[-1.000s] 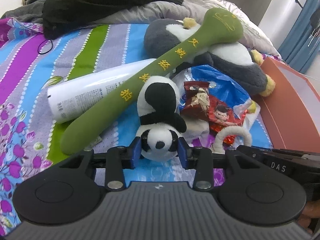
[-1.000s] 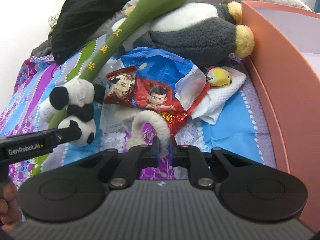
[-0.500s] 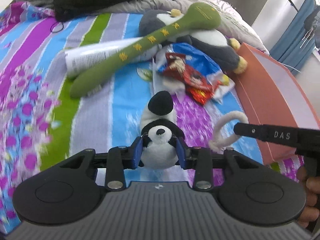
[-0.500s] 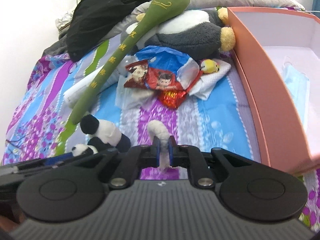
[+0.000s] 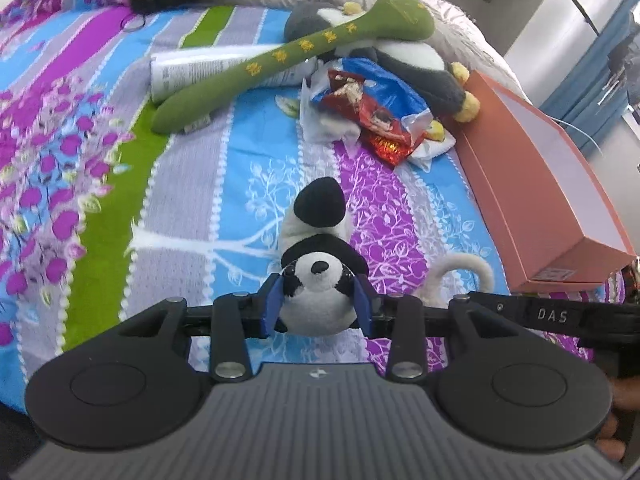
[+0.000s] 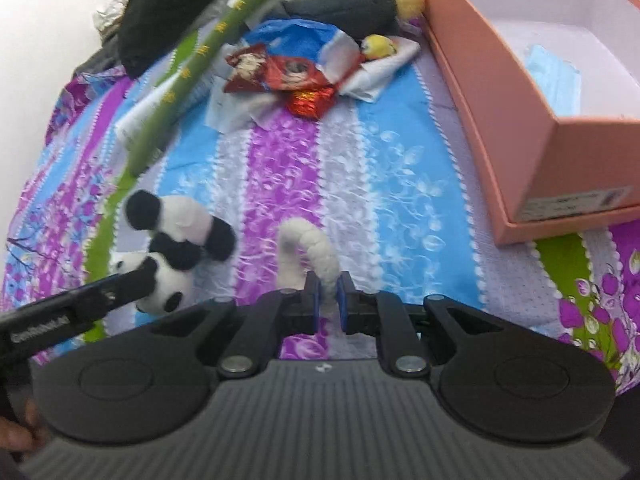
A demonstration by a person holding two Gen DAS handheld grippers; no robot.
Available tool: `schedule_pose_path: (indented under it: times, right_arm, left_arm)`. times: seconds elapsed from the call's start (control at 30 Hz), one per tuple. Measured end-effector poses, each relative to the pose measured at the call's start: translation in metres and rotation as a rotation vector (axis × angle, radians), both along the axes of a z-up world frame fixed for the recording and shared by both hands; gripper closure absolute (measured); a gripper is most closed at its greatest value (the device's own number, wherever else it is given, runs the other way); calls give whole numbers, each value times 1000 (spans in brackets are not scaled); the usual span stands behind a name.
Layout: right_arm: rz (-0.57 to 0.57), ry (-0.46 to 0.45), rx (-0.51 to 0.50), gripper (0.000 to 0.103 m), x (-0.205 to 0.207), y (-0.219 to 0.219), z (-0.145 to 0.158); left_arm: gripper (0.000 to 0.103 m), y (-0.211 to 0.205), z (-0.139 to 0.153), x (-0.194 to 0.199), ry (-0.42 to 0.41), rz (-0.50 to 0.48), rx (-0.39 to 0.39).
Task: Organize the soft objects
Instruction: 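Grasp the panda plush with the left tool while the right tool grasps the white ring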
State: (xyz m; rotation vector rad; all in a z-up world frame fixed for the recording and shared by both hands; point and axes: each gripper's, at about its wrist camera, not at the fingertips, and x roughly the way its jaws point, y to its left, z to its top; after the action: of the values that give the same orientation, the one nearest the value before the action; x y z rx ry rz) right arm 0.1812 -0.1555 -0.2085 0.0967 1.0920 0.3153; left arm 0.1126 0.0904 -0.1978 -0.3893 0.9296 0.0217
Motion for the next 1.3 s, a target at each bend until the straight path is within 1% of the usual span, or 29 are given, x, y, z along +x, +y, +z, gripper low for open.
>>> schedule_pose_path:
  times: [0.1, 0.13, 0.2, 0.23, 0.3, 0.33, 0.4, 0.43, 0.5, 0.6, 0.67, 0.83, 0.87, 0.93, 1.07, 1.13, 1.17, 1.23, 1.3]
  right_arm:
    - [4, -15, -28, 87, 1, -3, -2]
    - [10, -19, -30, 84, 1, -3, -2]
    - [12, -34, -42, 65, 1, -4, -1]
    - [15, -44, -45, 61, 0, -5, 0]
    - [15, -55, -51, 50, -1, -6, 2]
    - [17, -58, -58, 47, -2, -7, 2]
    - [31, -71, -73, 35, -3, -6, 2]
    - [42, -77, -81, 34, -3, -5, 1]
    - [68, -79, -86, 34, -1, -2, -1]
    - [91, -78, -87, 34, 3, 6, -5]
    - [102, -83, -95, 34, 6, 13, -10]
    - [98, -82, -134, 34, 13, 24, -26]
    - [97, -77, -128, 32, 14, 25, -28]
    - [98, -77, -120, 33, 12, 28, -30]
    - [144, -96, -130, 49, 5, 37, -33]
    - [167, -115, -151, 59, 3, 41, -34]
    - [170, -121, -156, 66, 3, 42, -34]
    - [178, -130, -159, 71, 3, 41, -33]
    - [191, -135, -158, 71, 3, 40, -33]
  left_arm:
    - [55, 0, -4, -1, 7, 10, -10]
    - [54, 0, -5, -2, 8, 17, -13]
    - [54, 1, -8, -3, 8, 25, -26]
    - [54, 2, -9, -4, 7, 31, -28]
    - [54, 2, -10, -6, -3, 48, -23]
    - [54, 2, -9, -8, -18, 56, -4]
    - [54, 1, -9, -9, -28, 65, 22]
    - [54, 1, -9, -10, -31, 69, 18]
    - [54, 4, -10, -10, -36, 77, -1]
    - [54, 5, -10, -10, -43, 87, 16]
    - [54, 7, -11, -10, -43, 94, 12]
    - [53, 8, -14, -9, -46, 97, -4]
    - [53, 7, -14, -9, -45, 97, -4]
    - [48, 7, -15, -8, -46, 97, -4]
    - [44, 4, -16, -8, -38, 95, 8]
    - [40, 3, -17, -7, -37, 91, 3]
    - [40, 3, -18, -7, -34, 90, 0]
    - [40, 2, -20, -6, -25, 88, 0]
    - [40, 2, -21, -6, -22, 81, -5]
